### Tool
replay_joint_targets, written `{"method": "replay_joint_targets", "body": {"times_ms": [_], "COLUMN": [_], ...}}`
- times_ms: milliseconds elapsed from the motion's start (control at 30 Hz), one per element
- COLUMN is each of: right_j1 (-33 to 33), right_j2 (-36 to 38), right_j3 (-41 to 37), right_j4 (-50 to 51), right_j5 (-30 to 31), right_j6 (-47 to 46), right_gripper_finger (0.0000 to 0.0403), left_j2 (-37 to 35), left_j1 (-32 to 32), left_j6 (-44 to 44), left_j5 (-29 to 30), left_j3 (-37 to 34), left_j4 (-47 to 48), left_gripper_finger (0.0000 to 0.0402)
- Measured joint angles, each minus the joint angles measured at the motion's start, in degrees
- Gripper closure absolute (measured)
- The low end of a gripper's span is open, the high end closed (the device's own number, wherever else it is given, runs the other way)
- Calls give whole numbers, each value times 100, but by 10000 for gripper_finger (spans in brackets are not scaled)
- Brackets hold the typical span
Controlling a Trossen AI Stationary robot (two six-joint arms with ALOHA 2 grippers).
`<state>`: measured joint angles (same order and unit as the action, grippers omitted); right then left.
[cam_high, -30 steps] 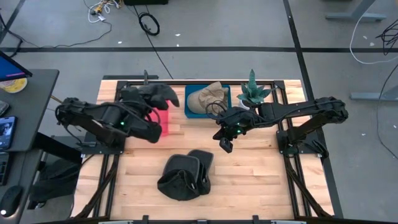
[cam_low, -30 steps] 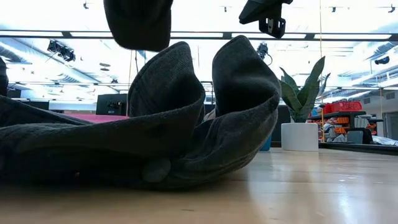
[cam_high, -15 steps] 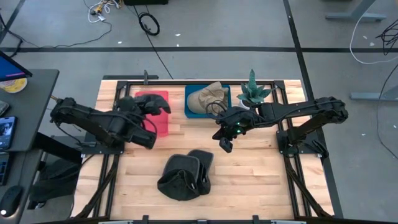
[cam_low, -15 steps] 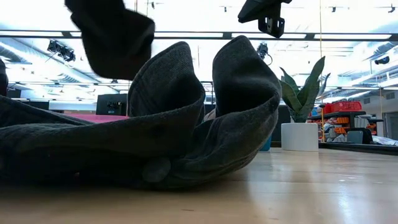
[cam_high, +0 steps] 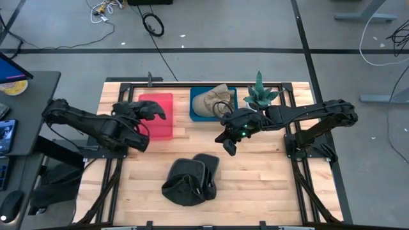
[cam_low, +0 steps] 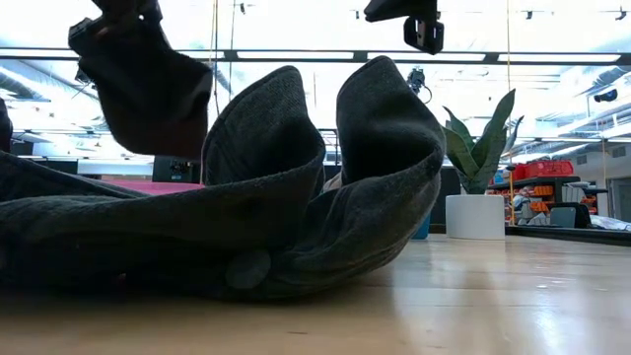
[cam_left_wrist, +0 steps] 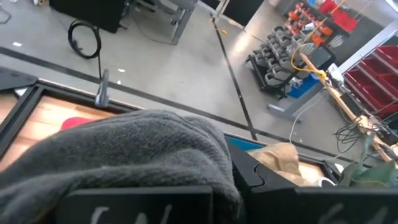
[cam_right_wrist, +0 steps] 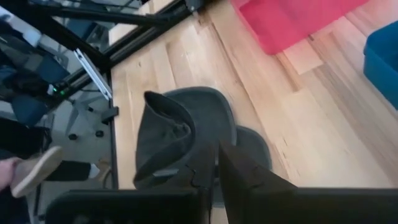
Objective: Pick & Place hat
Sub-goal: Put the top black cap into the red bin
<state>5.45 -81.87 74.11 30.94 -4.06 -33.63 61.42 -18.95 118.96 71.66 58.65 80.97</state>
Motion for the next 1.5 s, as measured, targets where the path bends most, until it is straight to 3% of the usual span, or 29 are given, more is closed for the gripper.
{"method": "replay_joint_targets", "body": {"times_ms": [300,500,833,1133,1500], "right_j1": [0,-24,-195,-210,-210], "right_j2": [0,0,0,0,0], "right_j3": [0,0,0,0,0], "right_j4": [-255,-256,-341,-497,-518], "right_j5": [14,16,21,68,84], "right_j6": [-322,-501,-646,-643,-642], "right_gripper_finger": [378,378,378,378,378], "left_j2": [-752,-962,-989,-983,-977], "left_j1": [91,276,1363,2039,2380], "left_j6": [-298,-1832,-3718,-4795,-4998], "left_j5": [-65,-516,-1361,-1924,-2111], "left_j3": [-1103,-1373,-1427,-2364,-2469], "left_j4": [-1230,-2443,-3197,-5474,-5021], "left_gripper_finger": [393,393,393,393,393]}}
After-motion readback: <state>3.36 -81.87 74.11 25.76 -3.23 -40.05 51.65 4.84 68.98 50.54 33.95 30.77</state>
